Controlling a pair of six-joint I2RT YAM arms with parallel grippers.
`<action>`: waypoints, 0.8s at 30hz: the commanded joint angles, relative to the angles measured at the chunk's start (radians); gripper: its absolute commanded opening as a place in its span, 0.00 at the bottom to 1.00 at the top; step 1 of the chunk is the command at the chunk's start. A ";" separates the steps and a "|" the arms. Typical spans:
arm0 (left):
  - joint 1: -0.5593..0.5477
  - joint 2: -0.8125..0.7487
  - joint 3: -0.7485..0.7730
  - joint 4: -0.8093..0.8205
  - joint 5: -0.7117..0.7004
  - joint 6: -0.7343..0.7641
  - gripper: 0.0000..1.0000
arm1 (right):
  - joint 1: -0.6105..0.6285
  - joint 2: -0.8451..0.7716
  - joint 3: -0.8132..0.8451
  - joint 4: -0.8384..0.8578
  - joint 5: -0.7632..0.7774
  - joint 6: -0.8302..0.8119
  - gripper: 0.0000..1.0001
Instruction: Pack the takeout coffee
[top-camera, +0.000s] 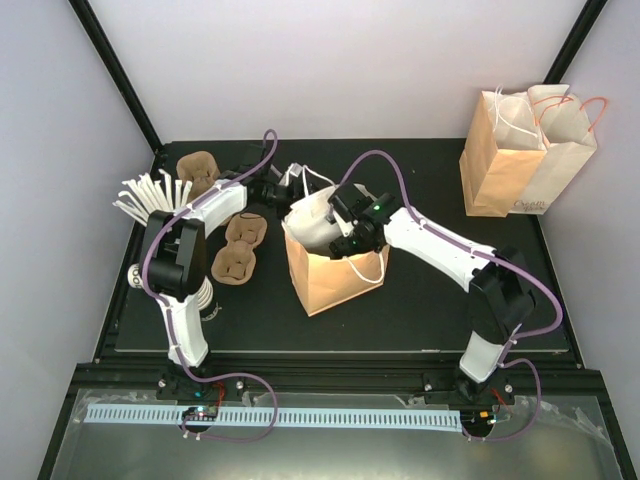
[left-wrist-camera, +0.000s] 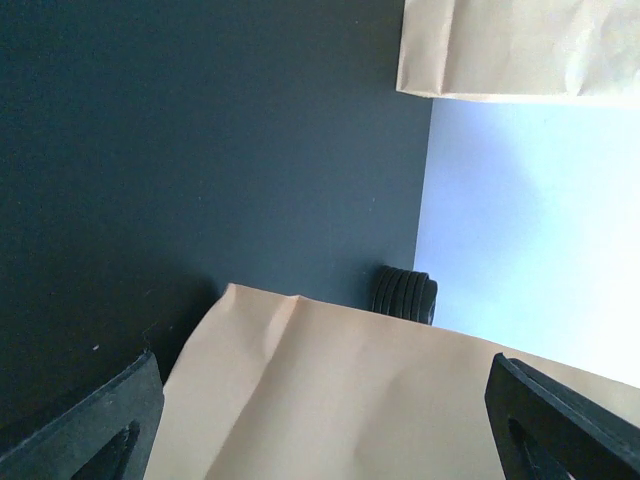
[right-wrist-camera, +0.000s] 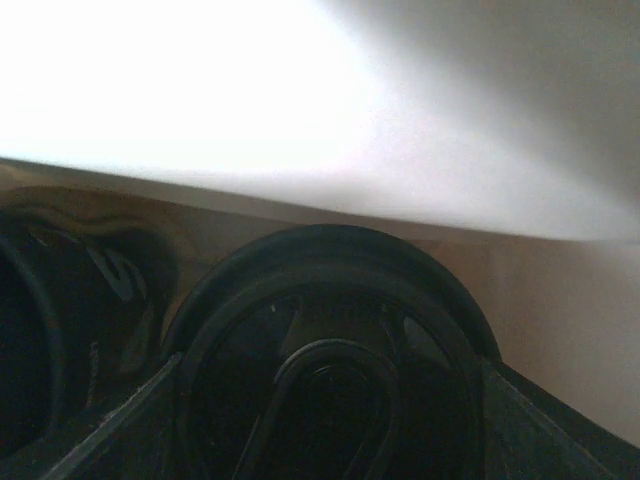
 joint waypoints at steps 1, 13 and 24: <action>-0.005 -0.033 0.006 0.005 -0.005 0.016 0.90 | 0.006 0.216 -0.100 -0.123 -0.054 -0.025 0.01; -0.005 -0.098 -0.040 -0.022 0.008 0.066 0.90 | 0.007 0.232 -0.141 -0.181 -0.075 -0.031 0.01; -0.005 -0.115 -0.051 -0.035 0.008 0.090 0.90 | 0.021 0.207 -0.177 -0.205 -0.109 -0.013 0.01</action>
